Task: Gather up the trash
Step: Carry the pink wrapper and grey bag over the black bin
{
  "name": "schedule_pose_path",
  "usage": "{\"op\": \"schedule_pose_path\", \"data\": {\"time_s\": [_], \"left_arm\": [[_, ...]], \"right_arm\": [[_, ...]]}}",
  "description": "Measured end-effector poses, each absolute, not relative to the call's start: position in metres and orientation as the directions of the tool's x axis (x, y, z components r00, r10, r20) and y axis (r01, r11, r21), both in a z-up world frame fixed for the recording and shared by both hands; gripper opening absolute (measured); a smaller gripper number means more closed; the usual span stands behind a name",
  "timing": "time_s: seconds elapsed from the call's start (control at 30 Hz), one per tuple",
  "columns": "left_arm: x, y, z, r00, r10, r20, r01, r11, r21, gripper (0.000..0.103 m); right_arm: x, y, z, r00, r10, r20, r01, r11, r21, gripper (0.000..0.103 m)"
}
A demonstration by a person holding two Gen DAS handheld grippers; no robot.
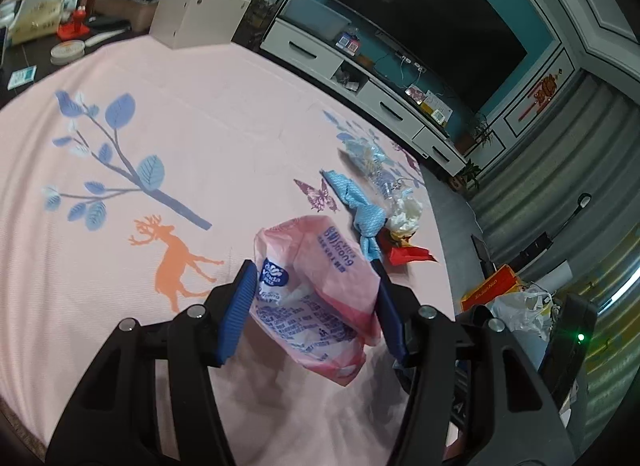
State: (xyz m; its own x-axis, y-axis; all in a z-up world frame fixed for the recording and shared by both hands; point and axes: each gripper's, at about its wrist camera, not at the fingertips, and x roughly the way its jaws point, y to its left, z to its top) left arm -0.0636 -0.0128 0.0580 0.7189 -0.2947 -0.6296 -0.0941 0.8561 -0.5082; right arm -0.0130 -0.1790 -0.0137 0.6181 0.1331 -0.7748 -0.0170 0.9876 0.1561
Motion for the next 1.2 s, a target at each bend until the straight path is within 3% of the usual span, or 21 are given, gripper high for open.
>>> {"op": "schedule_pose_path", "data": {"time_s": [0.67,1.2], "left_arm": [[-0.108,-0.032,0.116,0.802,-0.292,-0.521,0.022,0.886,-0.462,0.058],[-0.113,-0.08,0.113,0.722,-0.437,-0.536,0.197,0.873,-0.446,0.058]], "right_arm": [[-0.056,-0.225,0.05,0.769,0.132,-0.626,0.042,0.966,0.256,0.064],[-0.086,-0.281,0.075,0.84,0.01,-0.542,0.179,0.938,0.296,0.064]]}}
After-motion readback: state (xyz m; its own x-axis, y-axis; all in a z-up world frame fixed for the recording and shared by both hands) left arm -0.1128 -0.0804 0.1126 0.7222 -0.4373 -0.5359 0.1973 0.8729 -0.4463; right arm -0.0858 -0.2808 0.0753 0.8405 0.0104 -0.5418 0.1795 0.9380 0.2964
